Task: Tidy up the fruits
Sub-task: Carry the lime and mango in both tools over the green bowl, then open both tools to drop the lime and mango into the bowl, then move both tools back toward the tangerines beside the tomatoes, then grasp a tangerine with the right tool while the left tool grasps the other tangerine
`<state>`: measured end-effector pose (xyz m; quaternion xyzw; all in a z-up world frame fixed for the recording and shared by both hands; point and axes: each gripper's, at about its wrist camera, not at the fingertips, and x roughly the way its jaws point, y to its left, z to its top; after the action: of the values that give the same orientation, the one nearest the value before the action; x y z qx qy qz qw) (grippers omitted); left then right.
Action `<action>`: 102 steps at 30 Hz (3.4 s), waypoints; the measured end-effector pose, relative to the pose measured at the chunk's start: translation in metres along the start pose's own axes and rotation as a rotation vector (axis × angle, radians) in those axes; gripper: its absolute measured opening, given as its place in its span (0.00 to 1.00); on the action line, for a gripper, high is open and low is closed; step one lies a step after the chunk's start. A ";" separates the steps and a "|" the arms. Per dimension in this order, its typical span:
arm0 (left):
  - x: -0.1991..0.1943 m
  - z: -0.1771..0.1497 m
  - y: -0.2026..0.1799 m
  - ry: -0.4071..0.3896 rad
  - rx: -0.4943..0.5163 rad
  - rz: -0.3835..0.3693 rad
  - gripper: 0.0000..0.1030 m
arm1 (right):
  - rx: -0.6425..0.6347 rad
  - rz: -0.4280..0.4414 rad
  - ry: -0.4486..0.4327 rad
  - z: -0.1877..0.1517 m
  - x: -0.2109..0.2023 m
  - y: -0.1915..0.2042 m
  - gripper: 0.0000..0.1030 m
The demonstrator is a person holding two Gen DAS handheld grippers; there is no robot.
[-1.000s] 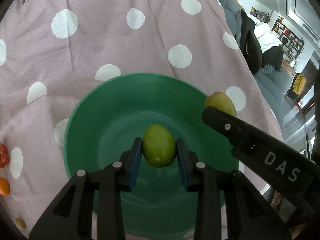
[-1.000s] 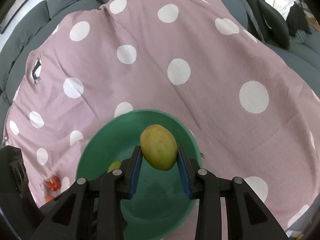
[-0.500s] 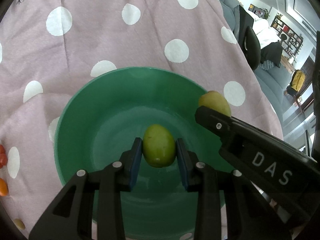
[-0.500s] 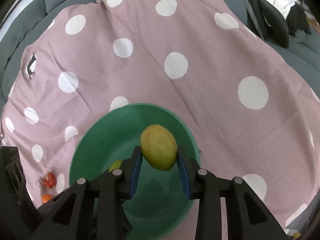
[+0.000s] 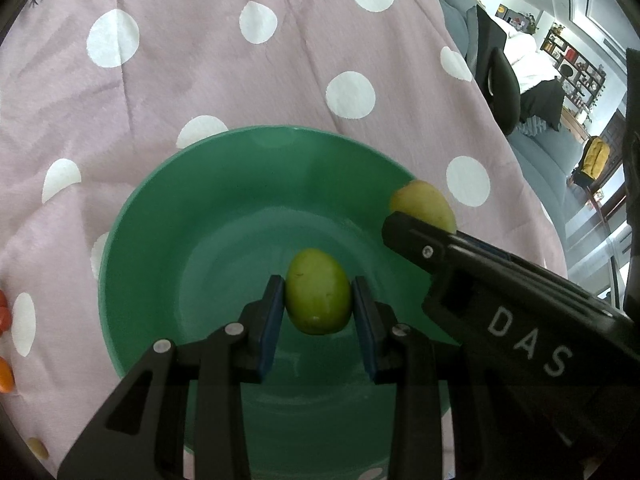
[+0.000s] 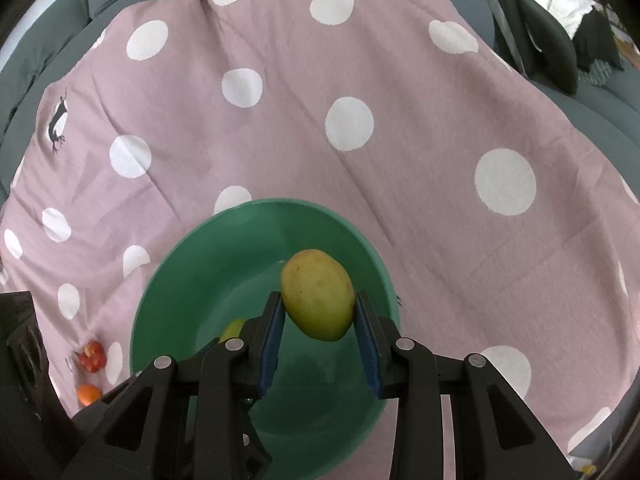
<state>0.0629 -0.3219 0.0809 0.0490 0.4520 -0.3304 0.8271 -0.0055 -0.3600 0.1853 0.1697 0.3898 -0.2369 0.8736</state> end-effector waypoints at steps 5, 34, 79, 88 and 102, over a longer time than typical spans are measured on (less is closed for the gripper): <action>0.001 -0.001 0.000 0.001 0.000 0.000 0.33 | -0.005 -0.002 0.004 0.000 0.001 0.001 0.37; -0.063 -0.007 0.030 -0.105 -0.055 0.010 0.59 | -0.059 0.018 -0.056 -0.003 -0.022 0.022 0.50; -0.178 -0.155 0.272 -0.119 -0.566 0.313 0.60 | -0.592 0.319 0.233 -0.137 0.012 0.215 0.50; -0.176 -0.153 0.279 -0.126 -0.584 0.324 0.60 | -0.595 0.287 0.315 -0.171 0.024 0.190 0.50; -0.153 -0.116 0.294 -0.072 -0.556 0.342 0.59 | -0.589 0.336 0.309 -0.144 0.038 0.216 0.42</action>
<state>0.0963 0.0276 0.0678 -0.1152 0.4805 -0.0525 0.8678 0.0478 -0.1220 0.0887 0.0061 0.5351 0.0605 0.8426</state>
